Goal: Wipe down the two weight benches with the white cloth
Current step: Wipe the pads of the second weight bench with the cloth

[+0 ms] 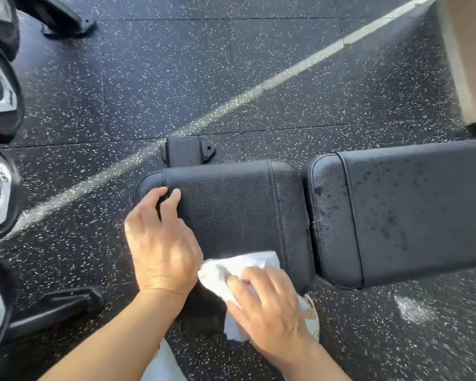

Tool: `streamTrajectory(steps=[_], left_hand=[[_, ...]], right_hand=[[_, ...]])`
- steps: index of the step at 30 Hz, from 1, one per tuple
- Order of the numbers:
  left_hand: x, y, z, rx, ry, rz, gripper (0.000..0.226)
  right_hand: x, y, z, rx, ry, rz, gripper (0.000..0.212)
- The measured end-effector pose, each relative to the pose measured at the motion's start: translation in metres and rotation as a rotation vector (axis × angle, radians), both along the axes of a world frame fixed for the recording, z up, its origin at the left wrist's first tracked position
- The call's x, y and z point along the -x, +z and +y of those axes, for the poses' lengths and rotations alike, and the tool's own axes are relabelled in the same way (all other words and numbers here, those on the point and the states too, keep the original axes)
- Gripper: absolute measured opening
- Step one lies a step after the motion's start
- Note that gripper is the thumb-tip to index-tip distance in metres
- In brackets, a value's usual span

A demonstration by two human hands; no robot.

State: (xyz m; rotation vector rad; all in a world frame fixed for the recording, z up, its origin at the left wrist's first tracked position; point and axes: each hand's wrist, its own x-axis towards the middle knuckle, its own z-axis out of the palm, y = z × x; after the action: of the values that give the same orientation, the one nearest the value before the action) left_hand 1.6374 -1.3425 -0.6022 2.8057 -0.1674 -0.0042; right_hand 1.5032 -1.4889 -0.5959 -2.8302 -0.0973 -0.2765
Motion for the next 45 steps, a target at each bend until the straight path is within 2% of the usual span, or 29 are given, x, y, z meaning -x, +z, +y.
streamTrajectory(steps=[2, 6, 9, 11, 14, 19, 22, 25, 29, 32, 36, 42, 45], left_hand=[[0.001, 0.0, 0.0, 0.005, 0.0, 0.001, 0.05], [0.001, -0.002, 0.0, -0.018, -0.006, -0.015, 0.05], [0.001, -0.002, 0.0, -0.024, 0.002, -0.02, 0.05], [0.002, -0.004, 0.001, -0.024, 0.008, -0.022, 0.05], [0.002, -0.004, 0.0, -0.014, 0.015, -0.025, 0.051], [0.002, -0.005, -0.001, -0.024, 0.009, -0.022, 0.051], [0.001, -0.007, 0.0, -0.032, 0.018, -0.033, 0.051], [0.001, -0.009, 0.0, -0.025, 0.012, -0.049, 0.05], [0.001, -0.008, -0.001, -0.035, 0.015, -0.059, 0.05], [0.001, -0.005, -0.003, -0.025, 0.029, -0.025, 0.051], [0.001, -0.002, -0.005, -0.025, 0.047, 0.015, 0.053], [0.002, -0.003, -0.005, -0.001, 0.051, -0.005, 0.05], [0.002, -0.005, -0.002, -0.01, 0.023, -0.008, 0.05]], right_hand=[[-0.029, 0.002, -0.016, -0.018, -0.017, 0.009, 0.019], [-0.119, 0.002, -0.048, -0.092, -0.247, -0.068, 0.02], [-0.16, -0.001, -0.062, -0.106, -0.275, -0.073, 0.024], [-0.148, -0.002, -0.063, -0.121, -0.251, -0.067, 0.023], [-0.085, -0.001, -0.055, -0.143, -0.241, -0.028, 0.018], [0.018, 0.0, -0.044, -0.155, -0.071, 0.077, 0.029], [0.0, 0.0, -0.054, -0.128, -0.007, 0.054, 0.023], [-0.056, 0.0, -0.064, -0.157, -0.09, 0.004, 0.011], [-0.149, -0.001, -0.073, -0.146, -0.217, -0.005, 0.021], [-0.186, -0.001, -0.07, -0.123, -0.246, 0.044, 0.024], [-0.165, 0.005, -0.072, -0.129, -0.165, 0.062, 0.022], [-0.056, 0.003, -0.073, -0.128, 0.05, 0.099, 0.015], [-0.055, 0.002, -0.089, -0.132, 0.153, 0.109, 0.014]])
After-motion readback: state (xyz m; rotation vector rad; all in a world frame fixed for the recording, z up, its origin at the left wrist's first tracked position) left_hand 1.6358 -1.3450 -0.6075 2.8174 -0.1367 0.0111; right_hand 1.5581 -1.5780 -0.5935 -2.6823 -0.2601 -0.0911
